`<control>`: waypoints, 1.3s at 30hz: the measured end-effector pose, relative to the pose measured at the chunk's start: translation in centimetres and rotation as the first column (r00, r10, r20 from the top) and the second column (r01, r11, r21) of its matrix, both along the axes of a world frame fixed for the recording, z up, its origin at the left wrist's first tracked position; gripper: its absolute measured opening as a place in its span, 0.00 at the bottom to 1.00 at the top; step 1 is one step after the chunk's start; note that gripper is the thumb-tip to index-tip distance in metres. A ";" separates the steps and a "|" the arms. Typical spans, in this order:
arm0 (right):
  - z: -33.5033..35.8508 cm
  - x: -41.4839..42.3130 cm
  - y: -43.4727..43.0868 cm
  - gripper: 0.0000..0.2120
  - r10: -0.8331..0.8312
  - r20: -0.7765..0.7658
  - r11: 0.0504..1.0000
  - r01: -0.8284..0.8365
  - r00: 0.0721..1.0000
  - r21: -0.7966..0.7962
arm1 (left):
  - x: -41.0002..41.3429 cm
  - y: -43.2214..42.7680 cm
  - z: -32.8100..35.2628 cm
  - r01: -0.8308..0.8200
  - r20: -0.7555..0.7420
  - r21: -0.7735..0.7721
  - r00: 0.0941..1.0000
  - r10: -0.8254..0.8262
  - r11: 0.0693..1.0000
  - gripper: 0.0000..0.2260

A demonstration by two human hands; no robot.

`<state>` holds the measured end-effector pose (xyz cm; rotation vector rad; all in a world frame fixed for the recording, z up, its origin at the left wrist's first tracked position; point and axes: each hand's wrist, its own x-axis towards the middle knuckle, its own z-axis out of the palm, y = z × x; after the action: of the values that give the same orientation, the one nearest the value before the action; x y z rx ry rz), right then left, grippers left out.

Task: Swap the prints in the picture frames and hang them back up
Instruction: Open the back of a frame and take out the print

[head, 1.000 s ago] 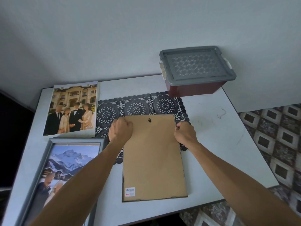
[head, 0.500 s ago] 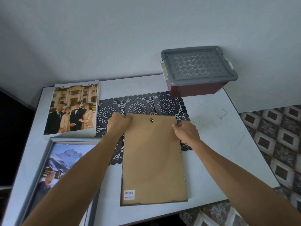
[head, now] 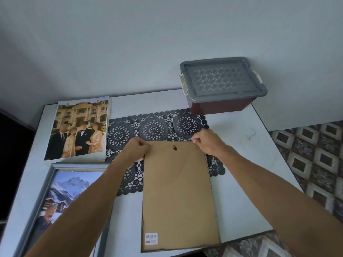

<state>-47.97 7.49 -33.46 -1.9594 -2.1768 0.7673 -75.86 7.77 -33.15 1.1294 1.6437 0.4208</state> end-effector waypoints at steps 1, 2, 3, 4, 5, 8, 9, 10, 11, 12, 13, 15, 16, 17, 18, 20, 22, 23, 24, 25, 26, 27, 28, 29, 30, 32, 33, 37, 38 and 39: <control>0.1 0.1 0.0 0.10 0.003 -0.019 1.000 -0.004 1.000 -0.007 | 0.1 0.1 0.0 -0.004 -0.021 0.007 1.000 0.004 1.000 0.10; 0.2 0.3 -0.1 0.10 0.003 -0.040 1.000 -0.003 0.999 -0.011 | 0.3 0.1 -0.1 -0.007 -0.030 0.012 1.000 0.007 1.000 0.11; 0.3 0.3 -0.1 0.10 0.003 -0.057 1.000 -0.004 0.998 -0.015 | 0.4 0.2 -0.1 -0.013 -0.034 0.013 0.999 0.013 1.000 0.13; 0.3 0.4 -0.2 0.11 0.009 -0.071 1.000 -0.010 0.997 -0.019 | 0.5 0.3 -0.1 -0.024 -0.039 0.009 0.999 0.025 1.000 0.15; 0.3 0.4 -0.3 0.11 0.019 -0.081 1.000 -0.021 0.997 -0.024 | 0.6 0.3 -0.1 -0.043 -0.053 0.012 0.998 0.044 0.999 0.18; 0.1 0.3 -0.4 0.10 0.047 -0.097 0.998 -0.051 0.994 -0.037 | 0.8 0.5 0.1 -0.006 -0.235 0.109 0.972 0.032 0.994 0.21; 0.0 0.3 -0.3 0.10 0.053 -0.090 0.997 -0.058 0.995 -0.049 | 0.9 0.5 0.2 0.071 -0.342 0.153 0.940 -0.015 0.986 0.19; 0.0 0.4 -0.3 0.10 0.059 -0.079 0.996 -0.064 0.995 -0.061 | 1.0 0.5 0.5 0.156 -0.428 0.189 0.902 -0.062 0.969 0.17; 0.0 0.5 -0.3 0.09 0.060 -0.068 0.995 -0.065 0.996 -0.071 | 1.2 0.5 0.7 0.231 -0.490 0.221 0.866 -0.097 0.948 0.14; 0.0 0.7 -0.3 0.09 0.056 -0.063 0.995 -0.061 0.996 -0.079 | 1.5 0.6 1.0 0.300 -0.538 0.235 0.832 -0.134 0.924 0.10; 0.0 0.8 -0.4 0.09 0.051 -0.059 0.995 -0.056 0.997 -0.084 | 1.6 0.7 1.1 0.367 -0.573 0.238 0.801 -0.174 0.899 0.08; 0.0 1.0 -0.6 0.09 0.051 -0.056 0.995 -0.055 0.997 -0.086 | 1.9 0.8 1.3 0.484 -0.632 0.208 0.730 -0.261 0.850 0.12; 0.0 1.1 -0.7 0.09 0.050 -0.063 0.995 -0.056 0.997 -0.084 | 1.9 0.8 1.5 0.534 -0.658 0.177 0.689 -0.304 0.826 0.14; 0.1 1.1 -0.7 0.09 0.050 -0.073 0.995 -0.055 0.996 -0.082 | 2.0 0.8 1.6 0.582 -0.689 0.148 0.641 -0.338 0.800 0.14; 0.1 1.2 -0.8 0.09 0.052 -0.082 0.995 -0.058 0.995 -0.078 | 2.1 0.7 1.6 0.625 -0.716 0.121 0.593 -0.368 0.771 0.14; 0.3 1.2 -0.8 0.10 0.055 -0.095 0.996 -0.062 0.994 -0.070 | 2.7 0.8 1.7 0.681 -0.736 0.081 0.533 -0.418 0.727 0.12; 0.3 1.0 -0.9 0.10 0.053 -0.108 0.996 -0.060 0.993 -0.064 | 3.7 0.7 1.8 0.711 -0.699 0.076 0.538 -0.471 0.699 0.11; 0.2 0.9 -1.0 0.10 0.056 -0.109 0.996 -0.063 0.993 -0.065 | 4.3 0.6 1.9 0.727 -0.681 0.075 0.537 -0.498 0.683 0.12; 0.0 0.9 -1.1 0.10 0.058 -0.111 0.996 -0.066 0.992 -0.068 | 4.9 0.4 1.9 0.743 -0.667 0.066 0.530 -0.524 0.666 0.13; 0.0 0.9 -1.2 0.10 0.057 -0.117 0.995 -0.065 0.991 -0.070 | 5.3 0.3 1.8 0.752 -0.655 0.055 0.524 -0.545 0.657 0.13; -0.1 1.0 -1.3 0.10 0.054 -0.125 0.996 -0.063 0.991 -0.068 | 5.5 0.1 1.7 0.754 -0.645 0.052 0.526 -0.555 0.655 0.13; -0.1 0.9 -1.4 0.10 0.050 -0.130 0.996 -0.059 0.990 -0.066 | 5.7 0.1 1.5 0.749 -0.637 0.056 0.536 -0.554 0.661 0.12; -0.2 0.9 -1.4 0.10 0.050 -0.137 0.996 -0.059 0.989 -0.062 | 5.9 0.0 1.3 0.743 -0.629 0.067 0.549 -0.550 0.666 0.11; -0.1 0.7 -1.5 0.10 0.054 -0.143 0.996 -0.063 0.988 -0.058 | 6.4 -0.2 1.2 0.743 -0.619 0.080 0.559 -0.551 0.664 0.11; -0.1 0.4 -1.6 0.10 0.061 -0.148 0.996 -0.070 0.987 -0.053 | 6.9 -0.5 1.1 0.751 -0.612 0.097 0.563 -0.555 0.653 0.11; -0.2 -0.2 -1.7 0.10 0.067 -0.154 0.996 -0.074 0.986 -0.041 | 8.3 -1.1 1.2 0.778 -0.631 0.122 0.540 -0.556 0.617 0.13; -0.4 -0.4 -1.7 0.10 0.063 -0.159 0.997 -0.070 0.985 -0.035 | 8.8 -1.4 1.1 0.788 -0.661 0.127 0.520 -0.540 0.603 0.14; -0.5 -0.3 -1.7 0.10 -0.004 -0.183 0.998 -0.006 0.983 -0.055 | 9.0 -1.1 0.5 0.758 -0.723 0.143 0.519 -0.457 0.636 0.15; -0.5 -0.2 -1.6 0.10 -0.019 -0.190 0.998 0.008 0.982 -0.062 | 8.7 -1.0 0.5 0.744 -0.729 0.153 0.530 -0.434 0.651 0.15; -0.5 -0.3 -1.7 0.11 -0.028 -0.193 0.998 0.016 0.981 -0.063 | 8.4 -1.0 0.4 0.738 -0.740 0.160 0.529 -0.414 0.656 0.14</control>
<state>-48.23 5.82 -33.95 -1.8455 -2.0393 0.9881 -67.44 6.72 -32.72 2.3383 1.5941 -0.0921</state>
